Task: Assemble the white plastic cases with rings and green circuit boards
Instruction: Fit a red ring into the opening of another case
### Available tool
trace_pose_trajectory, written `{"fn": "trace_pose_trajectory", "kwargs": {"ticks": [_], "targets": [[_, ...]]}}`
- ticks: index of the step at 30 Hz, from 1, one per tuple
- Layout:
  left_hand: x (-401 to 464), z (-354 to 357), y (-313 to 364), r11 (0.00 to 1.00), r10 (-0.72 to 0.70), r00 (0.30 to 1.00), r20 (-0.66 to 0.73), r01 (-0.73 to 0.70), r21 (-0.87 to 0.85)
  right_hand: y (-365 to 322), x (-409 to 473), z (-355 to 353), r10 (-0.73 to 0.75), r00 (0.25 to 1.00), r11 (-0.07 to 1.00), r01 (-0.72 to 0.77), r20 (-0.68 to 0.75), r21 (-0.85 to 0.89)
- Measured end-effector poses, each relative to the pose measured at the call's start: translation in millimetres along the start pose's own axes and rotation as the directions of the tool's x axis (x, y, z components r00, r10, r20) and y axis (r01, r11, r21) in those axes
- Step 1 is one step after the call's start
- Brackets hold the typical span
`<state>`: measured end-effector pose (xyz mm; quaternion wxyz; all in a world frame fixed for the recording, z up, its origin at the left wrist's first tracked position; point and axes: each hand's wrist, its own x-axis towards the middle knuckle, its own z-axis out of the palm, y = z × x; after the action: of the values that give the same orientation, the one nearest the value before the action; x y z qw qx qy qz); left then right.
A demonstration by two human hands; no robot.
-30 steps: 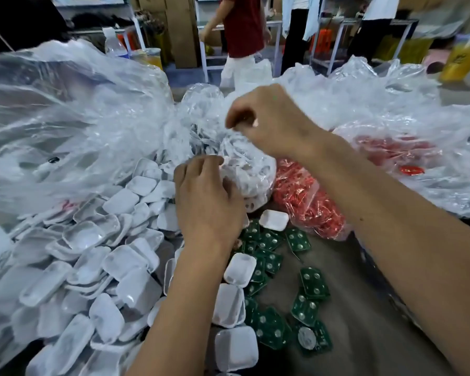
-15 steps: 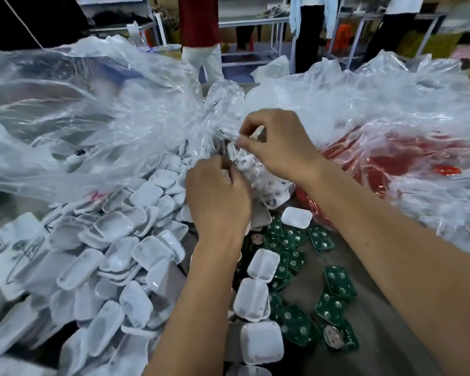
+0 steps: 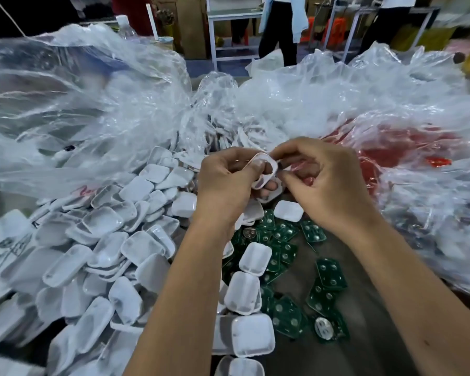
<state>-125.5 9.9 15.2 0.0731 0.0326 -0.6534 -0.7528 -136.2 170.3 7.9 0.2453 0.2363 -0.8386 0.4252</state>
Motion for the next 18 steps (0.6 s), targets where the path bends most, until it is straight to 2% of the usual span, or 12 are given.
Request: {"fn": "trace_pose_trajectory", "kwargs": {"ticks": [2, 3, 4, 5, 7, 8, 13, 18], "targets": [[-1, 2, -1, 1.000, -0.015, 1.000, -0.004, 0.015, -0.020, 4, -3, -4, 0.046, 0.999, 0.998, -0.045, -0.027, 0.032], [-1, 3, -1, 0.999, -0.024, 1.000, -0.012, 0.024, -0.035, 6, -5, -8, 0.061, 0.998, 0.998, -0.061, 0.003, 0.013], [-1, 3, 0, 0.999, -0.030, 0.999, -0.018, 0.029, -0.044, 10, -6, -13, 0.082, 0.992, 0.996, -0.078, 0.097, -0.041], [-1, 4, 0, 0.999, -0.029, 0.999, -0.025, 0.028, -0.047, 12, -7, -17, 0.117, 0.960, 0.990, -0.092, 0.256, -0.111], [0, 5, -2, 0.999, -0.014, 1.000, -0.027, 0.013, -0.035, 15, -10, -20, 0.189, 0.803, 0.971, -0.066, 0.566, -0.231], [1, 5, -4, 1.000, -0.006, 1.000, -0.019, 0.006, -0.021, 15, -11, -19, 0.202, 0.745, 0.965, -0.041, 0.636, -0.258], [1, 4, -8, 0.999, -0.046, 0.997, 0.065, 0.045, 0.005, 16, -16, -16, 0.209, 0.715, 0.959, -0.017, 0.667, -0.282], [2, 1, -8, 0.998, -0.036, 0.994, 0.105, 0.042, -0.055, 13, -16, -20, 0.203, 0.755, 0.976, -0.101, 0.623, -0.195]]}}
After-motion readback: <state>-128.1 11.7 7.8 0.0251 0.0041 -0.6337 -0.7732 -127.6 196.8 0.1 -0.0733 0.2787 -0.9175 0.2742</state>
